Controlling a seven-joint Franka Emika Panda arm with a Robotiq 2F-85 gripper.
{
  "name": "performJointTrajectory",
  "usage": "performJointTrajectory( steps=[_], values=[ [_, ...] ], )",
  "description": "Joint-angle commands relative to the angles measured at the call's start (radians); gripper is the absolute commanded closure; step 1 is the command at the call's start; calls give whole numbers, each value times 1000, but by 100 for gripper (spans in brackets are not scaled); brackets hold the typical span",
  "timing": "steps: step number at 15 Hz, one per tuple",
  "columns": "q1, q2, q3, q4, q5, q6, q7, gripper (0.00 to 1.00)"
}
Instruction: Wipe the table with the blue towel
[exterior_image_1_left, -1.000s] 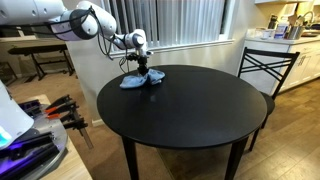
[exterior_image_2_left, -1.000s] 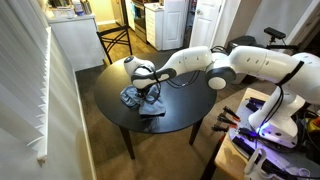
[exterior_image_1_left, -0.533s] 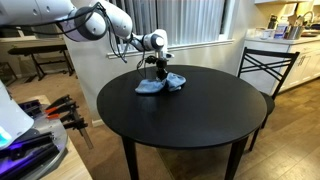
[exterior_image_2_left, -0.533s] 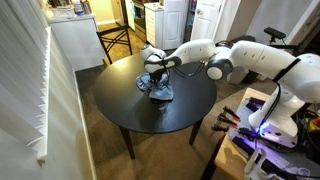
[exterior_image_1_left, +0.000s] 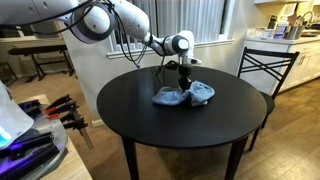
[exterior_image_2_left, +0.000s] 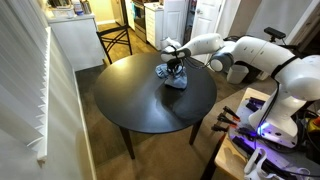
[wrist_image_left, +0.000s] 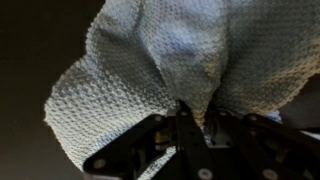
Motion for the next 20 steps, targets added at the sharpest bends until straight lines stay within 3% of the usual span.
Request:
performJointTrajectory(
  steps=[1,5,12,20],
  values=[
    [-59,0,-9,-45,0,3,-13,95],
    [-61,-48,-24,-137,-5,-84,52,95],
    [-20,-155,-42,-337,0,-94,145,95],
    [181,-266,-62,-633,-107,-206,139,95]
  ],
)
